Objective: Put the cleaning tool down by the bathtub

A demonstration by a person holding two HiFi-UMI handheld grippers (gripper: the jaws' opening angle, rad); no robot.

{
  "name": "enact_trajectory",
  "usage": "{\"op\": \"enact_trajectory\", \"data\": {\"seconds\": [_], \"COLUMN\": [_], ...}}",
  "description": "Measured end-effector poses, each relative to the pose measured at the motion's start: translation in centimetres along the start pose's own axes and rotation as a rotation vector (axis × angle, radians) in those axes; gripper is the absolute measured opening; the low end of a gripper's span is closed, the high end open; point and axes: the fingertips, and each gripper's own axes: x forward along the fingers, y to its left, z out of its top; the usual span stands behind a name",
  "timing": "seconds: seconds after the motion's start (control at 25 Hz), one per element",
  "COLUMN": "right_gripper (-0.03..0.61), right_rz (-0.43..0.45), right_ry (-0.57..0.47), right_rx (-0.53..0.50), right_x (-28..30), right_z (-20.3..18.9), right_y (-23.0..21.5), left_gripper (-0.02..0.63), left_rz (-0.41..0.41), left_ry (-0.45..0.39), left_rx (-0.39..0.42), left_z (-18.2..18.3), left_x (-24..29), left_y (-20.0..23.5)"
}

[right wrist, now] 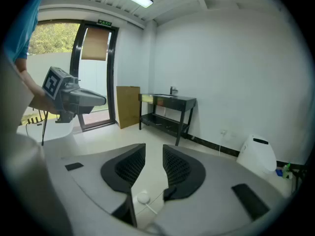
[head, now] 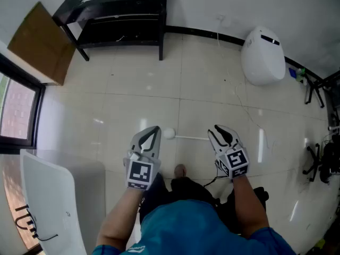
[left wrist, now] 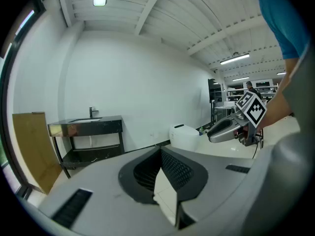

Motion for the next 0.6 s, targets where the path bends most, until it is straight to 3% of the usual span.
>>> {"op": "enact_trajectory", "data": {"seconds": [0.2,0.44,0.6], "right_gripper": [0.138,0.14,0.14], "right_rz": [0.083,0.152,0.188], "right_ry": [0.06,0.122,0.139], "right_rx": [-0.015,-0.026,-0.006], "right_x": [7.6,17.7,22.3], "right_z": [-5.6,-15.0,-22.3], "right_y": [2.3,3.2,3.8], "left_gripper": [-0.009,-0.011,-0.01], "left_rz": [-0.013,-0.048,-0.089], "left_ry": [0.026,-0.014,-0.031], "left_rx": [0.033,-0.041,-0.043], "left_z": [-7.2,-18.4,-26.1], "left_x": [3.5,8.0,12.1], "left_y": [3.6,6.4,6.1]}}
